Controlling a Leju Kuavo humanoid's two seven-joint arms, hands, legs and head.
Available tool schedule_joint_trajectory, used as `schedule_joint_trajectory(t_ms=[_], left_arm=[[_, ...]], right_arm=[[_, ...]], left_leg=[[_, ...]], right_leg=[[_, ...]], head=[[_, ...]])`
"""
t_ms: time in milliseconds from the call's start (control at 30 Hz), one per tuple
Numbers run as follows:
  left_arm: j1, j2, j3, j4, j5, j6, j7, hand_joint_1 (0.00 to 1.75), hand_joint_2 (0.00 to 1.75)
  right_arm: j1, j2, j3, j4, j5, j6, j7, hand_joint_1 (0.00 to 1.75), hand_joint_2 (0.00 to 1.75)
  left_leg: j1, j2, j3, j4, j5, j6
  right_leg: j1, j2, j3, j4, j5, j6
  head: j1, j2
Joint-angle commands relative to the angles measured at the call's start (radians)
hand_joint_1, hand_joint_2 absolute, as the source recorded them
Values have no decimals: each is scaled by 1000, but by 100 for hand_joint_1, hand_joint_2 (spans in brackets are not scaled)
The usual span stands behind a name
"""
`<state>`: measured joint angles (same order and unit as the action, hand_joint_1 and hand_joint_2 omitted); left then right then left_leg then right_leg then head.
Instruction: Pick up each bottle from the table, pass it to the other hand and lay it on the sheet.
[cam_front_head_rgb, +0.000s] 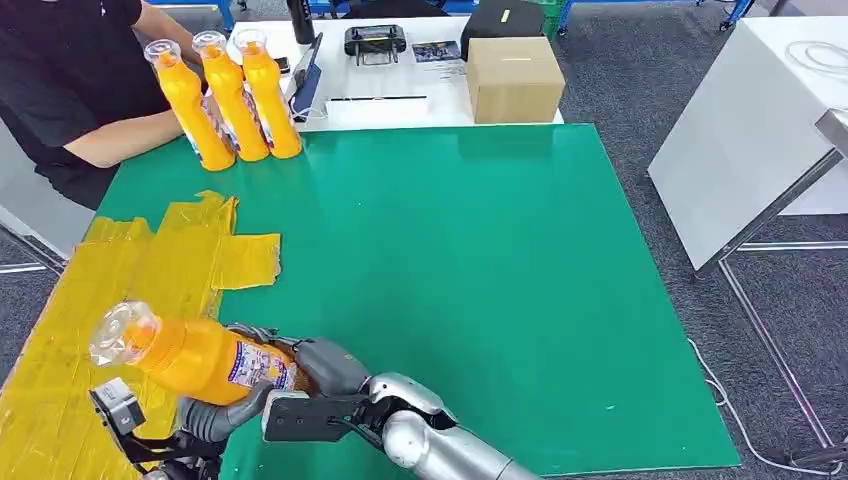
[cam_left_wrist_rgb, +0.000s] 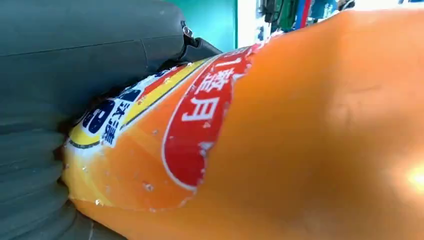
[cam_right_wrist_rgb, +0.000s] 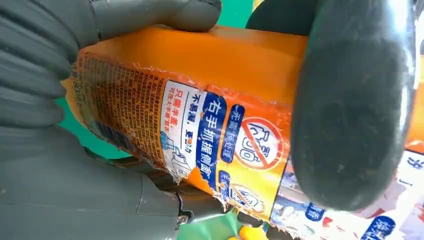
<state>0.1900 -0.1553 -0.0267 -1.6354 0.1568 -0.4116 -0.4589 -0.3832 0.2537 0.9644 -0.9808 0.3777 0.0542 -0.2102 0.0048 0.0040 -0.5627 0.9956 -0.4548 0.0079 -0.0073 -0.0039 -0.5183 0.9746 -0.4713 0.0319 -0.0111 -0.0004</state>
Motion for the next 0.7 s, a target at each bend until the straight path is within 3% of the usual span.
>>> schedule_joint_trajectory(t_ms=[33, 233, 267, 300, 333, 367, 700], left_arm=[[-72, -20, -38, 43, -13, -9, -5, 175, 175], [-68, -23, -27, 25, -64, 24, -38, 175, 175], [-66, -24, -19, 14, -88, 39, -51, 175, 175], [-64, -25, -13, 6, -104, 51, -59, 175, 175], [-61, -25, 5, -16, -169, 98, -91, 175, 175], [-62, -26, 16, -23, -200, 120, -107, 175, 175], [-122, 11, 251, 13, -727, 545, -212, 175, 175]], right_arm=[[25, -1, 71, 51, 13, 8, 0, 175, 175], [35, -3, 51, 35, 29, -27, 3, 175, 175], [43, -7, 37, 20, 34, -43, 3, 73, 175], [50, -11, 26, 5, 35, -48, 2, 0, 175], [64, -25, 1, -41, 30, -54, -1, 0, 175], [70, -33, -9, -63, 39, -67, 2, 0, 0], [194, -156, -149, -429, 54, -82, -2, 0, 0]], left_leg=[[1, -4, 2, -1, 0, 0], [1, -4, 2, -1, 0, 0], [1, -4, 2, -1, 0, 0], [2, -5, 4, -1, 0, 0], [1, -4, 2, -1, 0, 0], [1, -4, 1, 0, 0, 0], [1, -4, 1, -1, 0, 0]], right_leg=[[1, -4, 4, -2, 0, 0], [1, -4, 4, -2, 0, 0], [1, -4, 3, -2, 0, 0], [2, -4, 6, -4, 0, -1], [1, -4, 4, -2, -1, 0], [1, -4, 3, -2, 0, 0], [1, -3, 3, -2, 0, -1]], head=[[0, 0], [0, 0], [0, 0], [0, 0], [0, 0], [0, 0], [0, 0]])
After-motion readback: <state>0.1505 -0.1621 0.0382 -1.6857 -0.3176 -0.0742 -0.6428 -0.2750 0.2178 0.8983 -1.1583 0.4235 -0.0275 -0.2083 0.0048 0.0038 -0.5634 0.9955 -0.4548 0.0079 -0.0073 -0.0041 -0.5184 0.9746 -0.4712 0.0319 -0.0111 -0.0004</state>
